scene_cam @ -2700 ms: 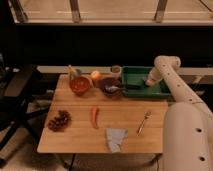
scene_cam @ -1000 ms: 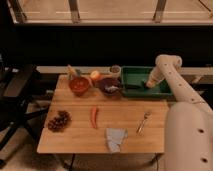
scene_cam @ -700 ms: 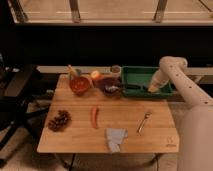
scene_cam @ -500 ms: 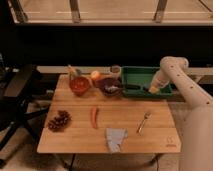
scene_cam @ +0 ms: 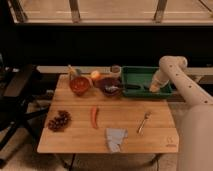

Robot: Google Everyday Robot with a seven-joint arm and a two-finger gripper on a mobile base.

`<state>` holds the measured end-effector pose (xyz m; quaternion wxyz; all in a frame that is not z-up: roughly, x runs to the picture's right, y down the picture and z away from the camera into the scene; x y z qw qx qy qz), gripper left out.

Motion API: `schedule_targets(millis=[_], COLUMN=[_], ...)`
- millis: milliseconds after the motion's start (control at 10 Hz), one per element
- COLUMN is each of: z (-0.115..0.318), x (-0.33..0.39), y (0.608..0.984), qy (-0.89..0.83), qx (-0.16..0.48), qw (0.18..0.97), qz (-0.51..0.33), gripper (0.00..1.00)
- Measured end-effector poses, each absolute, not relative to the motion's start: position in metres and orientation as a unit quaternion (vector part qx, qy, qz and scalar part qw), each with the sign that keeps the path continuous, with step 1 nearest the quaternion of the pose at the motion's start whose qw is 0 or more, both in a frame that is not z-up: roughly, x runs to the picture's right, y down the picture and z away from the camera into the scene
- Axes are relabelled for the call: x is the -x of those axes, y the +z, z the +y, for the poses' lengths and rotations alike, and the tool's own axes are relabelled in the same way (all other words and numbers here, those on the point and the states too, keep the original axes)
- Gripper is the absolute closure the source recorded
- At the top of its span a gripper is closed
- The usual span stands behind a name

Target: Wipe tray with sponge

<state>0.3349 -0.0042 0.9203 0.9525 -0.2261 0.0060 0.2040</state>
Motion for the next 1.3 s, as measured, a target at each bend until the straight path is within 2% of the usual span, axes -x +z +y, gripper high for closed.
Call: schedule_targets(millis=[400, 900, 1300], z=[-0.022, -0.035, -0.024], x=[-0.339, -0.283, -0.265], y=[0.927, 0.936, 0.936], qy=[0.203, 0.149, 0.134], qx=[0.211, 0.208, 0.224], qw=[0.956, 0.966, 0.965], qz=[0.022, -0.031, -0.04], gripper=[1.0, 1.0, 1.0])
